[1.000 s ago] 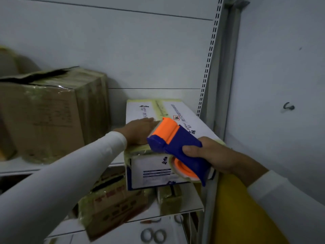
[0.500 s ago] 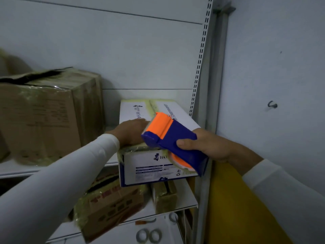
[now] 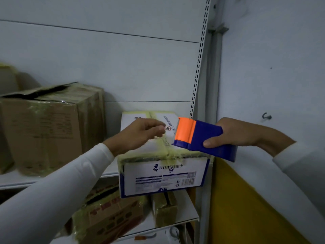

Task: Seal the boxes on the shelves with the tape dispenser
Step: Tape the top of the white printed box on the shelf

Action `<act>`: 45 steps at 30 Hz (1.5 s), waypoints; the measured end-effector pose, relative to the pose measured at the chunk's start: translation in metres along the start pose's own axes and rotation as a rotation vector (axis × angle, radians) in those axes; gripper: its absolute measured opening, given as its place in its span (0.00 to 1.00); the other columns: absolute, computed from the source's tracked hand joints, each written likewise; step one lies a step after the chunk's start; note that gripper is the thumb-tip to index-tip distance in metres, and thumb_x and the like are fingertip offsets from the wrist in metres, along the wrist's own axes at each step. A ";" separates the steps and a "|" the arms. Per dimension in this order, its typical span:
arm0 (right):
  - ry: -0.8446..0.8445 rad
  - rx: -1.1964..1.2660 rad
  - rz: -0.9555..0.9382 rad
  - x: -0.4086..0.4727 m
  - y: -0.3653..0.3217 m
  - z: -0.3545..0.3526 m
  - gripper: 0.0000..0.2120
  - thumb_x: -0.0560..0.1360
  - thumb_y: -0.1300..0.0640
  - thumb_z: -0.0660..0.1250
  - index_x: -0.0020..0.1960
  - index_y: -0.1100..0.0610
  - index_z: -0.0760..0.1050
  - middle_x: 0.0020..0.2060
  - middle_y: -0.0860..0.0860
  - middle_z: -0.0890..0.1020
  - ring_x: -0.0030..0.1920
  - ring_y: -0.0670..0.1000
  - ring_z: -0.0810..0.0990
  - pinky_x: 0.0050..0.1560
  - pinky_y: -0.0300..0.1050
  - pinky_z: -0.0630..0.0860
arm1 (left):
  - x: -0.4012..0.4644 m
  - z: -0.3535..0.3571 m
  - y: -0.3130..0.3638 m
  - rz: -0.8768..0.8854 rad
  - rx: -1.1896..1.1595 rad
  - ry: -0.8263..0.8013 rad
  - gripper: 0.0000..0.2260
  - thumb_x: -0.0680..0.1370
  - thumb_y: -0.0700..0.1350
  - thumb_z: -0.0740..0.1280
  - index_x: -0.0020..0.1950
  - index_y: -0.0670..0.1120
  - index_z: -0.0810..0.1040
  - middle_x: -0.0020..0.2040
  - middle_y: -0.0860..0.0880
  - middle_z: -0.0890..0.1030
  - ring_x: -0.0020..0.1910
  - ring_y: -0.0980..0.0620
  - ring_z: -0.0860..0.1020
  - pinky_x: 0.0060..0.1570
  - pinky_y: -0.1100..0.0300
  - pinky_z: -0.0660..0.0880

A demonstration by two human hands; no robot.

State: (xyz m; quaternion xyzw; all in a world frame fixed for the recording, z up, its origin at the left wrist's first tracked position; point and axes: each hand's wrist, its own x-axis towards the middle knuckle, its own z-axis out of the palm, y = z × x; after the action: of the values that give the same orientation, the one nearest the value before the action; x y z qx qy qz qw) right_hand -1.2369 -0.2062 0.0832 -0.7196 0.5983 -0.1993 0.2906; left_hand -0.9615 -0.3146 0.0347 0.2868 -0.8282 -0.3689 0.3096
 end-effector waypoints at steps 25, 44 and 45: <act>-0.346 -0.033 -0.111 0.052 -0.023 0.016 0.13 0.65 0.38 0.74 0.44 0.44 0.83 0.46 0.49 0.87 0.46 0.50 0.87 0.40 0.36 0.80 | -0.055 0.018 0.010 -0.138 -0.278 0.339 0.05 0.77 0.36 0.66 0.45 0.40 0.82 0.43 0.40 0.84 0.40 0.50 0.80 0.39 0.63 0.79; -0.458 -0.227 0.204 0.068 0.013 -0.020 0.26 0.54 0.26 0.76 0.42 0.43 0.85 0.42 0.48 0.88 0.41 0.48 0.87 0.36 0.33 0.77 | -0.112 -0.024 -0.054 -0.330 -0.073 0.487 0.04 0.77 0.39 0.67 0.45 0.44 0.82 0.39 0.48 0.84 0.37 0.53 0.81 0.38 0.63 0.78; -0.471 -0.235 0.208 0.068 0.012 -0.019 0.25 0.55 0.26 0.76 0.42 0.43 0.85 0.42 0.48 0.88 0.41 0.48 0.87 0.36 0.33 0.77 | -0.111 -0.024 -0.057 -0.346 -0.075 0.476 0.04 0.77 0.40 0.67 0.45 0.44 0.82 0.39 0.48 0.84 0.37 0.53 0.81 0.38 0.63 0.78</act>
State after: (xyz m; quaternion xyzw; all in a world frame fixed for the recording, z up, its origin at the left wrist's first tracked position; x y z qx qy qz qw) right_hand -1.2442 -0.2780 0.0858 -0.7096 0.6041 0.0750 0.3549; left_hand -0.8593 -0.2790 -0.0306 0.4907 -0.6567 -0.3689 0.4381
